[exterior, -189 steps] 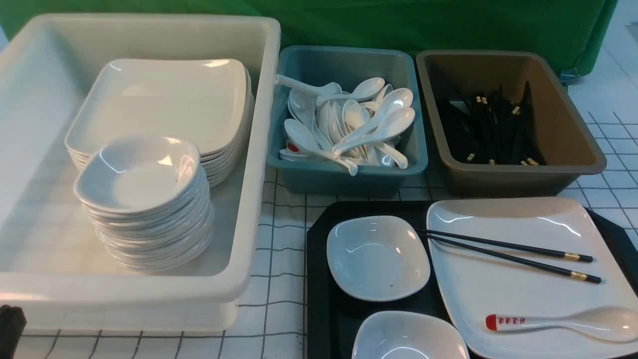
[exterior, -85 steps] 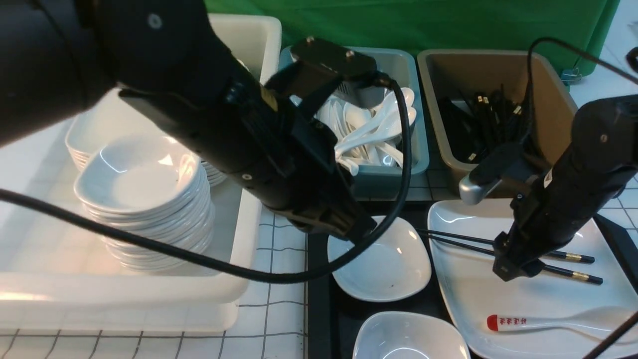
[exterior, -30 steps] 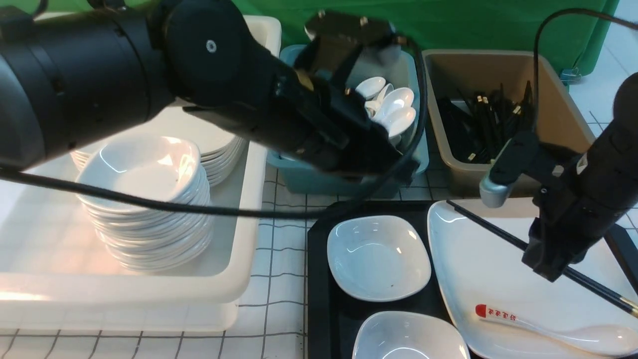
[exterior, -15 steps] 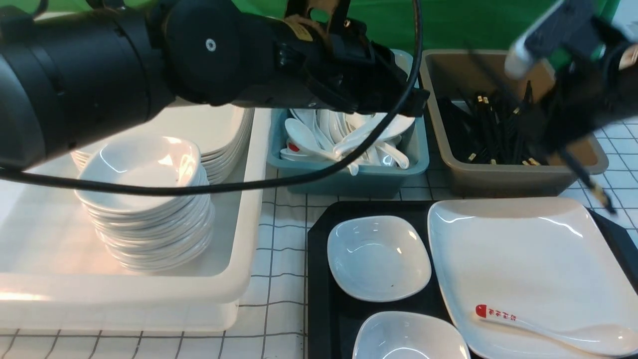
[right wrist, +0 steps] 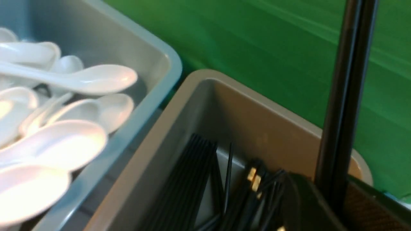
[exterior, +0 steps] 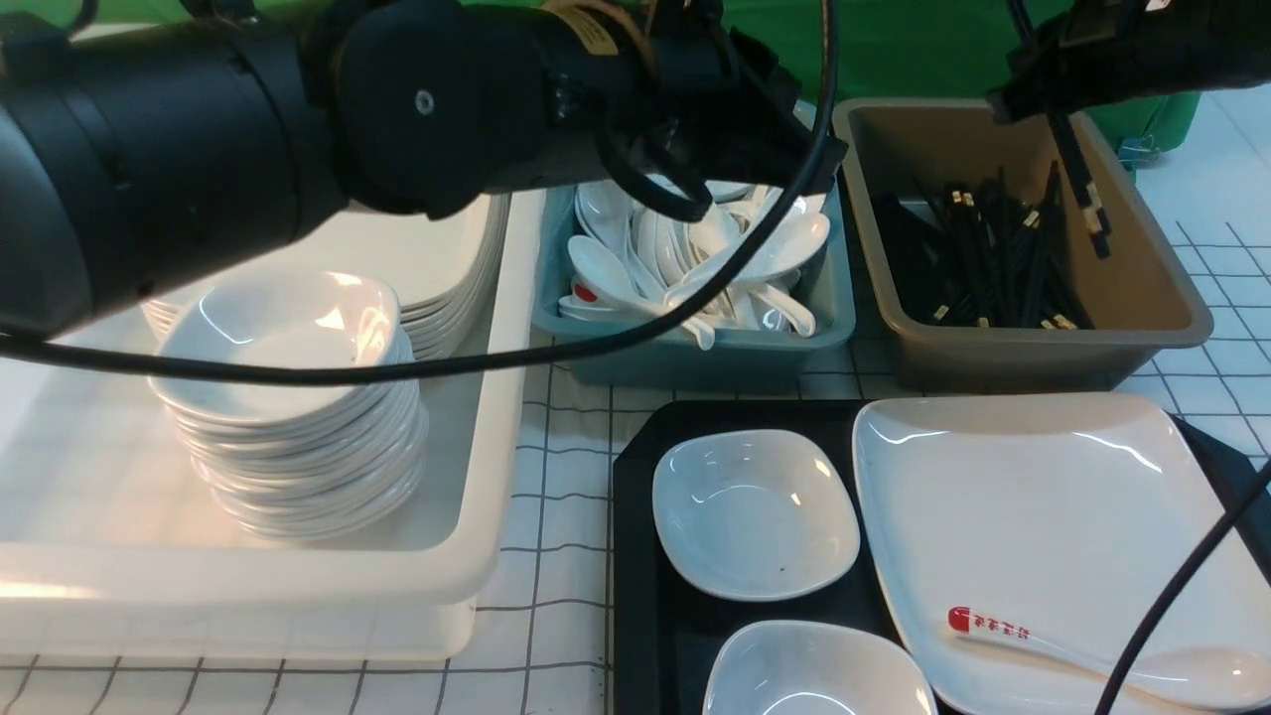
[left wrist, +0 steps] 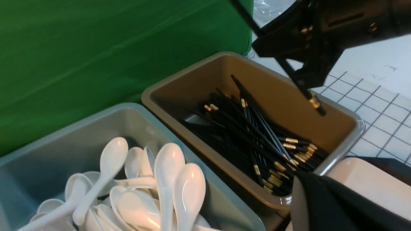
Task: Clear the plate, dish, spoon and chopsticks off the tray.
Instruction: Use the right arm to put the chopsticks into the small storage box on the right, then use the left arm to grab a soup spoon from the plate
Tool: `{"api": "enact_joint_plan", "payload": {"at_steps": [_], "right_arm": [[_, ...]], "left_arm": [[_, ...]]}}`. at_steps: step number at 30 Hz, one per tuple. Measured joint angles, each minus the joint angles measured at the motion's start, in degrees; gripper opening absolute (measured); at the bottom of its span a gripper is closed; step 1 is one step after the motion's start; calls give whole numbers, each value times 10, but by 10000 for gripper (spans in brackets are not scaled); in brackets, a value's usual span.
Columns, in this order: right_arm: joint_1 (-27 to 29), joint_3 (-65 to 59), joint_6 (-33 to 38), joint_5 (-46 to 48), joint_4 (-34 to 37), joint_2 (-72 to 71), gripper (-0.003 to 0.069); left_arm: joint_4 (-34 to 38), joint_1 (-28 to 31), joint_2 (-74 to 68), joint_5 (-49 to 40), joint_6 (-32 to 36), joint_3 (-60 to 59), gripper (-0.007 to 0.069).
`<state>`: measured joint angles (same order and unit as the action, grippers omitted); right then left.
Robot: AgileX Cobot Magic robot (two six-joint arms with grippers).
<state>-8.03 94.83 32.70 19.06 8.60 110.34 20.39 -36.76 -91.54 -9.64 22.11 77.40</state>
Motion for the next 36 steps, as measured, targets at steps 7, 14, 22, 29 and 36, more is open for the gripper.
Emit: {"api": "enact_joint_plan", "payload": {"at_steps": [7, 14, 22, 29, 36], "right_arm": [[4, 4, -13, -6, 0, 45, 146], [6, 4, -33, 39, -7, 41, 465], [8, 4, -92, 249, -31, -84, 300], [11, -3, -103, 478, -32, -218, 16], [11, -135, -120, 502, -24, -371, 8]], "left_arm": [[-11, 0, 0, -37, 0, 0, -3], [-26, 0, 0, -106, 0, 0, -3], [-16, 0, 0, -210, 3, 0, -3], [39, -38, -11, -306, 74, 18, -3], [34, -112, -93, -459, 84, 125, -3]]}}
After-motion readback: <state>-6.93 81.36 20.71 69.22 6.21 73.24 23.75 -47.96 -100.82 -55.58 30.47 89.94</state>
